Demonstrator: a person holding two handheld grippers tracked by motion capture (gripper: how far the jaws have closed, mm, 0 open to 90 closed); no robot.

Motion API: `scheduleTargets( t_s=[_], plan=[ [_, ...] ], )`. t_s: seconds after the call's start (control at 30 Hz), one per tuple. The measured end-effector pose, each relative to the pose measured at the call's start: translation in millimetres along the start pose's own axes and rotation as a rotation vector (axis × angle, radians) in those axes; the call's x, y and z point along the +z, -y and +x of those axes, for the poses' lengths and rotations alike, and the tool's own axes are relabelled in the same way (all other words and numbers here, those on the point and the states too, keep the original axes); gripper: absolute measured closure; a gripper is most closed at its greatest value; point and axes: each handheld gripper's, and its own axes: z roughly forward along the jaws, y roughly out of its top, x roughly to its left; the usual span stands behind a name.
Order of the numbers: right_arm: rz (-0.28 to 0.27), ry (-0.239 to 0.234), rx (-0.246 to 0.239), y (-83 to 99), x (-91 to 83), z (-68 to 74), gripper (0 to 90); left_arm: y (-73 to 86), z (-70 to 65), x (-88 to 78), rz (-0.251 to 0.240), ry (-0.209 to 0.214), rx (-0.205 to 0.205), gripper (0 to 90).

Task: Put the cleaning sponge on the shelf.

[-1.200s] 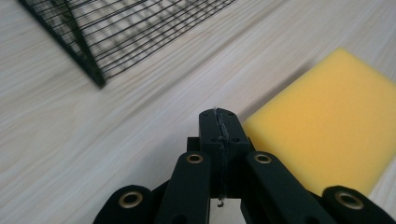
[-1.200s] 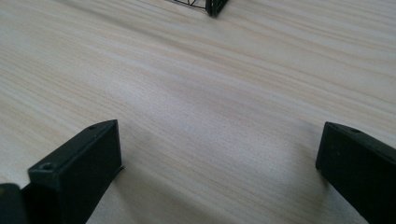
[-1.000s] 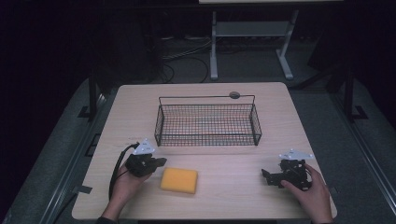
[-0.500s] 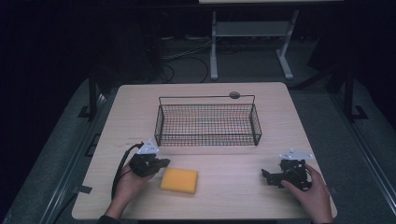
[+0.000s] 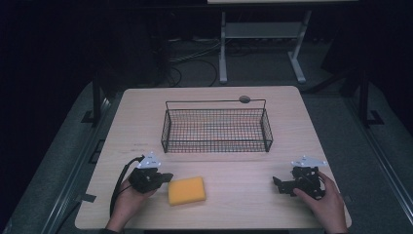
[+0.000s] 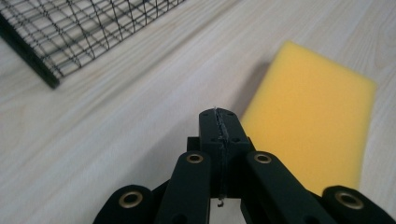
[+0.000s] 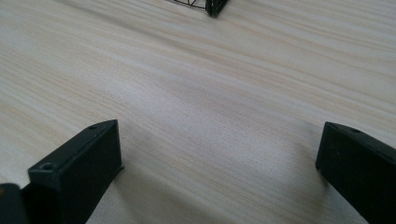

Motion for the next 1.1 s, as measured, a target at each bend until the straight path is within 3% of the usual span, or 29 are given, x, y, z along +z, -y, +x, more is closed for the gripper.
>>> scheduleTargets(
  t_s=[0.17,0.27,0.5,0.9,1.1],
  plan=[
    [0.000,0.000,0.000,0.0,0.0,0.0,0.0,-6.6,-3.8,-7.2,-0.038,0.003,-0.006,89.6],
    [0.000,0.000,0.000,0.0,0.0,0.0,0.0,-14.2,-11.5,-6.3,-0.048,0.031,0.008,89.6],
    [0.000,0.000,0.000,0.0,0.0,0.0,0.0,-29.3,-29.4,2.0,-0.041,0.092,0.055,89.6],
    [0.000,0.000,0.000,0.0,0.0,0.0,0.0,-41.5,-54.6,19.1,-0.021,0.175,0.106,89.6],
    [0.000,0.000,0.000,0.0,0.0,0.0,0.0,-45.3,-68.0,32.0,0.016,0.213,0.148,89.6]
  ],
)
